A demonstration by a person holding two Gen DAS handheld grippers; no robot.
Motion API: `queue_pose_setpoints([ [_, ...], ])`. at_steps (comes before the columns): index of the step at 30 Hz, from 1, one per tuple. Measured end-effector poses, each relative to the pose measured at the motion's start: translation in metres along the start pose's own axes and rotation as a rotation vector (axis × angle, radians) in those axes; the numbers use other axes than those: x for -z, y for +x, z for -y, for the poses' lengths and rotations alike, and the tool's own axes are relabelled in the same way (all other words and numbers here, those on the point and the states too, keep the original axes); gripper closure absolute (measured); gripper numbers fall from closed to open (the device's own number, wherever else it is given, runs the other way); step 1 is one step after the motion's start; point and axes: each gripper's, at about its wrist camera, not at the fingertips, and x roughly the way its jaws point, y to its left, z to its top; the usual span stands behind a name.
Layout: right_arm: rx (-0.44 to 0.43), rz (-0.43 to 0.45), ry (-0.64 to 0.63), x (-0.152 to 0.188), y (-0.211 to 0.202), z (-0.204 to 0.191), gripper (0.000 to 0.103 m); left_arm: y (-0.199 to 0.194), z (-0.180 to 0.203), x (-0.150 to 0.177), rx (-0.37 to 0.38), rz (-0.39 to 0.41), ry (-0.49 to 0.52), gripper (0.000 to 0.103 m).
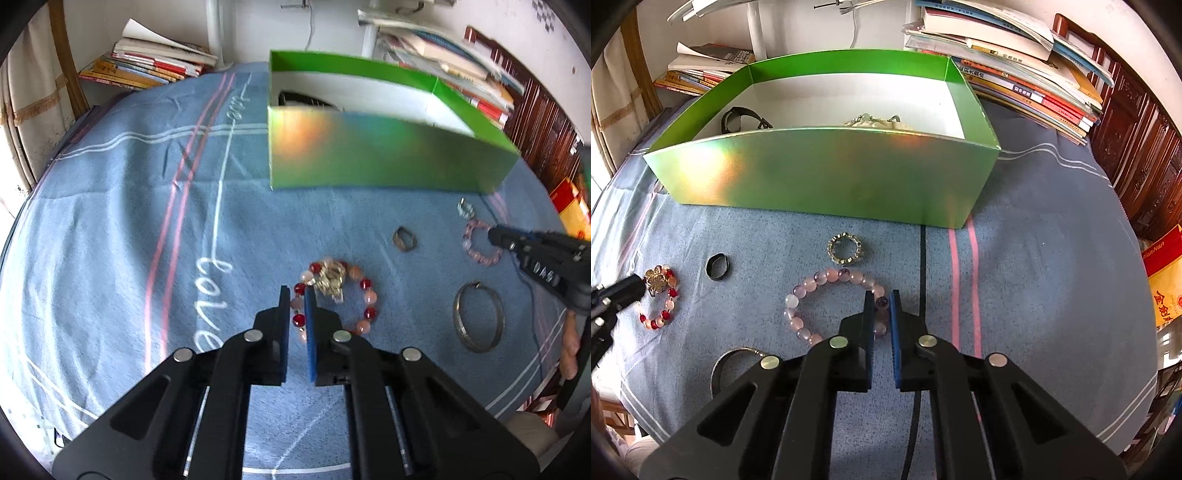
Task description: Organize jewelry
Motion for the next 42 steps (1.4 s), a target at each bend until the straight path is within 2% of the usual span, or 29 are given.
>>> queue_pose_setpoints([
  [11,-0.012,0.009,0.030,0.005,-0.002,0.009,0.095,-0.035,-0.013,-0.027,0.017,0.108,-0.020,0.095],
  [17,-0.020,0.012,0.033,0.005,-0.003,0.010,0.095,-0.045,0.011,-0.036,0.078,0.130,0.039,0.095],
  [21,-0.019,0.012,0.034,0.004,-0.003,0.013,0.095,-0.032,0.028,-0.035,0.136,0.091,0.075,0.095],
  [28,-0.003,0.007,0.042,0.003,-0.002,0.017,0.095,0.011,0.026,-0.021,0.120,-0.031,0.048,0.095],
  [34,0.005,0.012,0.023,0.001,-0.002,0.013,0.091,0.023,0.024,-0.012,0.093,-0.067,0.041,0.095],
  [37,0.033,0.009,0.015,-0.001,0.000,0.011,0.087,0.023,0.027,-0.010,0.075,-0.061,0.053,0.091],
  [39,0.051,0.012,0.012,-0.002,0.002,0.010,0.080,0.022,0.029,-0.009,0.066,-0.054,0.062,0.090],
  [42,0.058,0.009,0.014,-0.005,0.003,0.009,0.077,0.023,0.033,-0.008,0.064,-0.047,0.077,0.086],
])
